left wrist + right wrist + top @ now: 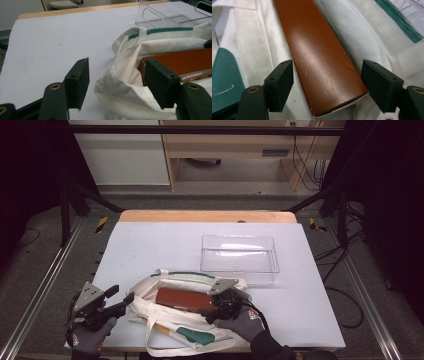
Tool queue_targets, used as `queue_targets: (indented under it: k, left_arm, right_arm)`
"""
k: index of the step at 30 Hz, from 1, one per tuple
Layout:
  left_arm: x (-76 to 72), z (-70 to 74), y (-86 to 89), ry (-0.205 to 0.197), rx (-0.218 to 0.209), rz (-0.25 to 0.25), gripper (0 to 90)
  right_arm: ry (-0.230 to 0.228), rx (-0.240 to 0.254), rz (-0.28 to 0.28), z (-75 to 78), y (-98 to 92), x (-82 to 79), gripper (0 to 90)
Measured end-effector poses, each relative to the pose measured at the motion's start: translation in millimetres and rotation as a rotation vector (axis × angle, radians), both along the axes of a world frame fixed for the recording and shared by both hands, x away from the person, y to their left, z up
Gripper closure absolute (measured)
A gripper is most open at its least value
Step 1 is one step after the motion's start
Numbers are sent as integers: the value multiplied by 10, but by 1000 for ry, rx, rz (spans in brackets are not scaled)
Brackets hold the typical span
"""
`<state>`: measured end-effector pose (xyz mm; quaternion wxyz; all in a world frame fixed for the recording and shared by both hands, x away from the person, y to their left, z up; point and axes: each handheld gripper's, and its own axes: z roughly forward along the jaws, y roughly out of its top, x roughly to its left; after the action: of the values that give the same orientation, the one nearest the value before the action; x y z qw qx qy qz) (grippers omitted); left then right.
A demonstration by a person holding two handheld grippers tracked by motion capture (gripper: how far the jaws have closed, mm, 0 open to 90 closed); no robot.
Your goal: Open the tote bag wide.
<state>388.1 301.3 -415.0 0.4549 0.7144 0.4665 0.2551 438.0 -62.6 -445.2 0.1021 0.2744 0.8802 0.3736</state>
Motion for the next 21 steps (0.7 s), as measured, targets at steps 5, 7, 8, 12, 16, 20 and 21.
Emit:
queue_targets:
  k: [5, 7, 8, 12, 16, 20, 21]
  left_arm:
    - [16, -40, 14, 5, -3, 13, 362]
    - [21, -54, 16, 12, -3, 13, 362]
    - [24, -61, 14, 15, -3, 13, 363]
    - [21, -64, 15, 14, 1, 13, 366]
    - [19, -65, 27, 13, -6, 16, 366]
    - [11, -63, 26, 7, -6, 17, 366]
    - [11, -62, 25, 7, -6, 15, 365]
  right_arm:
    - [19, -75, 31, -54, 60, 33, 302]
    - [24, -79, 43, -50, 61, 35, 324]
    - [34, -76, 48, -40, 51, 38, 336]
    - [58, -87, 63, 22, 45, 7, 368]
    - [44, -83, 76, 154, 45, -60, 389]
    - [52, -80, 66, 78, 32, -114, 390]
    - [50, -69, 60, 32, 18, -124, 387]
